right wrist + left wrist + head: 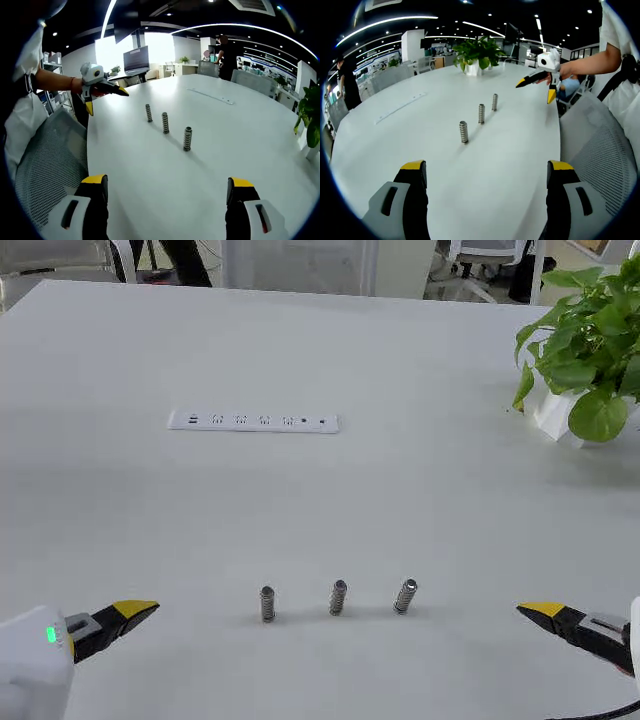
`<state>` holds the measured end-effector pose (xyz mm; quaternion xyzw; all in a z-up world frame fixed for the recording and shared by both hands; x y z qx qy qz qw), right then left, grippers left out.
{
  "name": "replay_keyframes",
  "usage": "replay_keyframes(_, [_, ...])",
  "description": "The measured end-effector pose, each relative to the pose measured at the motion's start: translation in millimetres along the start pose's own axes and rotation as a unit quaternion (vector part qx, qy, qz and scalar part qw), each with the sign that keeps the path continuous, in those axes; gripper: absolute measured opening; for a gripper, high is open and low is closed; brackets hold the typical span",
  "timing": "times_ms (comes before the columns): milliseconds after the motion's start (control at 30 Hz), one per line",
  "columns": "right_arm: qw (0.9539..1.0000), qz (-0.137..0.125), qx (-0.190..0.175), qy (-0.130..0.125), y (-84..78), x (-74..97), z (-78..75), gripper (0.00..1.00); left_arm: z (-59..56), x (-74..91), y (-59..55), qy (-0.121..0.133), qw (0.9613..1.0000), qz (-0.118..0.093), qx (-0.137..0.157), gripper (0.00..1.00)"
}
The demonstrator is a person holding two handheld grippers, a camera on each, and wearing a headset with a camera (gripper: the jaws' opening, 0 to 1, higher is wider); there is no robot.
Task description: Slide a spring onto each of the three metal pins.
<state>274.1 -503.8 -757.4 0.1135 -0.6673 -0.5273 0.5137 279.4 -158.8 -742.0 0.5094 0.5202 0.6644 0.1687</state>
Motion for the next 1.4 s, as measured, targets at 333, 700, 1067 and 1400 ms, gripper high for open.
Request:
replay_keyframes(333, [0.9996, -0.015, -0.009, -0.020, -1.9, 8.3, -7.4, 0.97, -1.9, -4.8, -1.5, -0.001, 0.9999, 0.009, 0.005, 0.99])
replay_keyframes(700, [0.9994, -0.024, -0.007, -0.024, 4.7, 15.6, -1.8, 0.95, -8.8, -7.7, 2.9, -0.008, 0.9999, 0.006, 0.002, 0.99])
replay_keyframes(1067, [0.9995, -0.023, -0.002, -0.023, 8.0, 17.2, 0.8, 0.94, -12.9, -6.9, 5.3, -0.011, 0.9999, 0.002, -0.002, 0.99])
replay_keyframes(1400, [0.9994, -0.026, 0.002, -0.024, 11.5, 19.3, 1.7, 0.94, -15.5, -6.7, 7.9, -0.012, 0.9999, -0.003, -0.005, 0.99])
Point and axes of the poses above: the centre of the closed fingertips' face, and the gripper's own axes: x roughly backward along the fingers, z roughly to its left, y roughly out of its top, the point moved 5 cm from there along x, roughly backward along the fingers, and after that the axes turned 3 degrees about -z, right-handed, at the moved point
